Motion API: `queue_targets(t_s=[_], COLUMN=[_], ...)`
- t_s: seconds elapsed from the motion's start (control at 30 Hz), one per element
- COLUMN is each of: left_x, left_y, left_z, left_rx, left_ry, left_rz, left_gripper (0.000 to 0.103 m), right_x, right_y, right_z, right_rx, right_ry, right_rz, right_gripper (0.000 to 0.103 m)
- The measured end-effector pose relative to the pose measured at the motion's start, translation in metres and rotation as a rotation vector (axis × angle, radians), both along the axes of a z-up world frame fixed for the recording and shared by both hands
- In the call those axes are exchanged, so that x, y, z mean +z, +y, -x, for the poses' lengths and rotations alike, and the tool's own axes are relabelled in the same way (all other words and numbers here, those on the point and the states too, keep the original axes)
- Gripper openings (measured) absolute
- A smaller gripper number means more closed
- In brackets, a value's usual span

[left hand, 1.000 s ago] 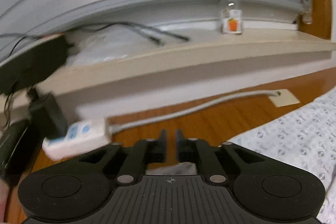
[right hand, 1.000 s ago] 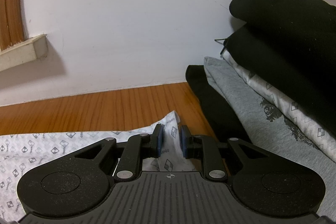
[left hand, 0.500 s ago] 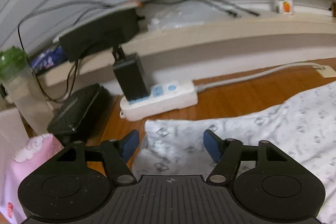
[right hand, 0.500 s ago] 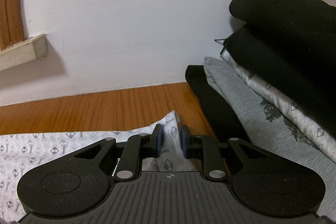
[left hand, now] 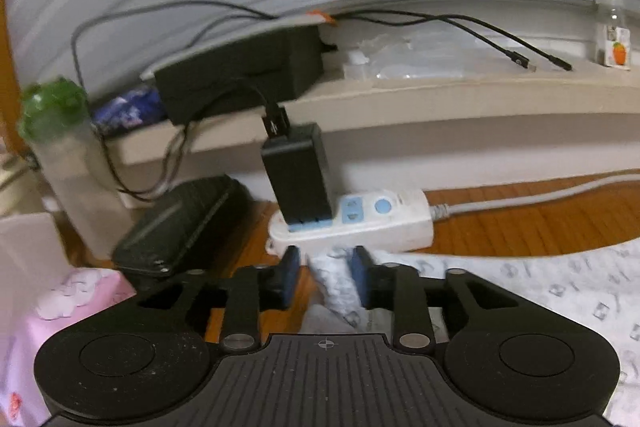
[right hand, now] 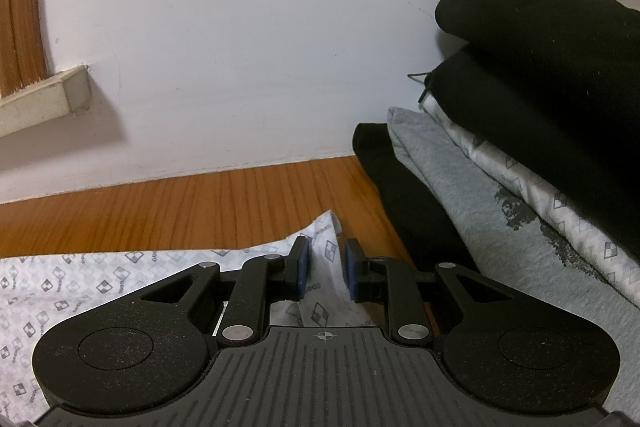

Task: Fold clothes
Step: 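Open both grippers to release the garment and move back over it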

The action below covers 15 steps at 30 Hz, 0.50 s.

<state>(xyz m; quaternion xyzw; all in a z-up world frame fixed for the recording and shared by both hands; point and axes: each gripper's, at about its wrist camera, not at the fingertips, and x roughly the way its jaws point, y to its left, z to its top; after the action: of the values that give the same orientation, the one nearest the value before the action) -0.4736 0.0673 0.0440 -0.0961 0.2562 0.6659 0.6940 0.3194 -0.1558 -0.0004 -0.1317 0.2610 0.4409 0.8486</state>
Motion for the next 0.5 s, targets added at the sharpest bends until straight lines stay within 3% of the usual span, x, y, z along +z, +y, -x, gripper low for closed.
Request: queue_targets(t_s=[0.03, 0.07, 0.13, 0.23, 0.37, 0.47, 0.5], left_x=[0.002, 0.004, 0.007, 0.006, 0.000, -0.005, -0.008], left_y=[-0.004, -0.010, -0.021, -0.031, -0.040, -0.041, -0.041], left_z=[-0.005, -0.011, -0.027, -0.055, -0.094, -0.115, -0.120], left_rx=[-0.016, -0.040, -0.095, -0.197, -0.310, -0.368, -0.376], left_ry=[-0.015, -0.031, -0.048, -0.064, -0.057, -0.064, -0.057], left_rz=[-0.007, -0.016, -0.018, 0.006, 0.042, 0.064, 0.071], left_gripper=[0.068, 0.072, 0.075, 0.079, 0.080, 0.081, 0.081], right_x=[0.000, 0.000, 0.000, 0.004, 0.015, 0.022, 0.023], right_y=[0.000, 0.001, 0.001, -0.003, -0.009, -0.008, -0.006], right_z=[0.000, 0.001, 0.003, 0.015, 0.044, 0.088, 0.103], right_rx=[-0.002, -0.013, -0.027, 0.021, 0.081, 0.232, 0.288], right_ry=[-0.004, -0.013, -0.035, -0.072, -0.109, -0.108, -0.108], right_rz=[0.002, 0.008, 0.016, -0.002, -0.027, -0.032, -0.031], right_gripper=[0.026, 0.029, 0.044, 0.053, 0.056, 0.053, 0.047])
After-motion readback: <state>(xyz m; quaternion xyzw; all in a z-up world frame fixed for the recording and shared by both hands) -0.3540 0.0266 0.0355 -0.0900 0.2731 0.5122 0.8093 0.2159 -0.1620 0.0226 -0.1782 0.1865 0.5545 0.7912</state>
